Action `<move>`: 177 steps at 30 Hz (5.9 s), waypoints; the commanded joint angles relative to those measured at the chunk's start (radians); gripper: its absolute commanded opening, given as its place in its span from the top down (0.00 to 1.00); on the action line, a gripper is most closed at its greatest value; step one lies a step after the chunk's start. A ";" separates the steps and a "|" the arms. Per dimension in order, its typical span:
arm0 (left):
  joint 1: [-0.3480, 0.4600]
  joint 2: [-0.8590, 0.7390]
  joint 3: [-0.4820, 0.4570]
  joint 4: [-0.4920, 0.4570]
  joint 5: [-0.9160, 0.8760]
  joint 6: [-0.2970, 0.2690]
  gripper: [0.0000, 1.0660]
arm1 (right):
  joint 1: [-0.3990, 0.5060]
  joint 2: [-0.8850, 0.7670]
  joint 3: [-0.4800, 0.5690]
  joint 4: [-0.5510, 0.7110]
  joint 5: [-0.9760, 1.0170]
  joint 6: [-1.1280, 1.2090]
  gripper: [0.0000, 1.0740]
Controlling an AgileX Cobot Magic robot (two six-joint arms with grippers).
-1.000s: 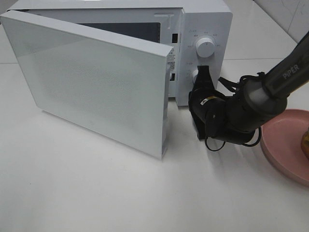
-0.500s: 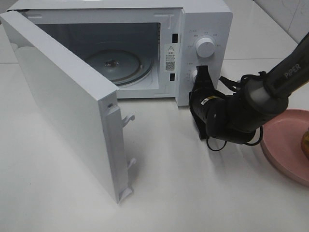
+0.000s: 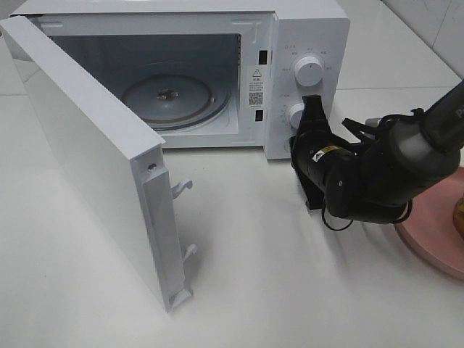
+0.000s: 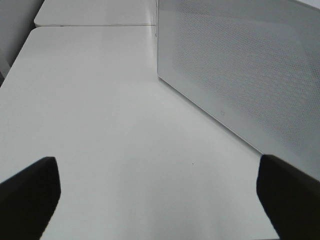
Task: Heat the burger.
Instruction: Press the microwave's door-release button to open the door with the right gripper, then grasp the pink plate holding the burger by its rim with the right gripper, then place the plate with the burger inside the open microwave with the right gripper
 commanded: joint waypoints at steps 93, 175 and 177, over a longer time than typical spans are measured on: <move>0.004 -0.015 0.004 -0.001 -0.012 0.002 0.06 | -0.347 -0.411 -0.050 -0.684 1.525 -1.273 0.12; 0.004 -0.015 0.004 -0.001 -0.012 0.002 0.06 | -0.198 -0.269 -0.050 -1.101 1.612 -0.801 1.00; 0.004 -0.015 0.004 -0.001 -0.012 0.002 0.06 | -0.183 -0.269 -0.050 -1.118 1.631 -0.786 1.00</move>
